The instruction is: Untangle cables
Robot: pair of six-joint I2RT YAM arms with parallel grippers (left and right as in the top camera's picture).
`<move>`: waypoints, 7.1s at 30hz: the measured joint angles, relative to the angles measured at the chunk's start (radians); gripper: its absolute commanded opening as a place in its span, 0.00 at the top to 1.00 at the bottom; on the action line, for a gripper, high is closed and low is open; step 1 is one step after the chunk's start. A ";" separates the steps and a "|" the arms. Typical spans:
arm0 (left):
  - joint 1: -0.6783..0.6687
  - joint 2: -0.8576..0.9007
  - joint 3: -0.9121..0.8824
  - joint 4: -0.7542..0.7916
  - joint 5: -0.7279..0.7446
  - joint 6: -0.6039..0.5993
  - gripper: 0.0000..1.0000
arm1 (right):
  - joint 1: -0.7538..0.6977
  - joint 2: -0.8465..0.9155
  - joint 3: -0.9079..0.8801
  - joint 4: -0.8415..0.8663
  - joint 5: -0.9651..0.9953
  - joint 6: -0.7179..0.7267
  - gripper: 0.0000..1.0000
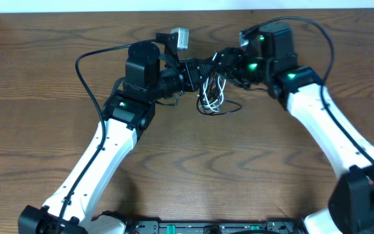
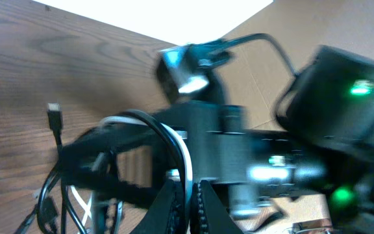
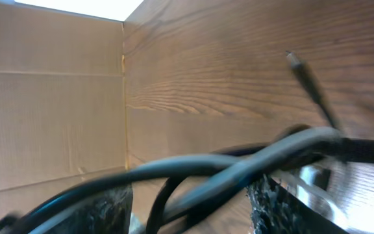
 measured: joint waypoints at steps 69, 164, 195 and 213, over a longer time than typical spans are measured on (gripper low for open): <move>0.032 0.154 -0.004 -0.313 0.018 0.490 0.36 | -0.272 -0.138 0.004 -0.627 0.436 -0.448 0.20; -0.219 0.040 -0.002 -0.256 -0.435 0.464 0.92 | 0.067 0.212 -0.119 -0.005 0.150 -0.730 0.83; 0.182 0.040 -0.002 -0.468 -0.401 0.433 0.93 | -0.274 -0.322 -0.124 -0.389 0.086 -0.522 0.99; 0.271 0.040 -0.002 -0.621 -0.753 0.644 0.66 | -0.328 -0.341 -0.124 -0.517 0.176 -0.526 0.99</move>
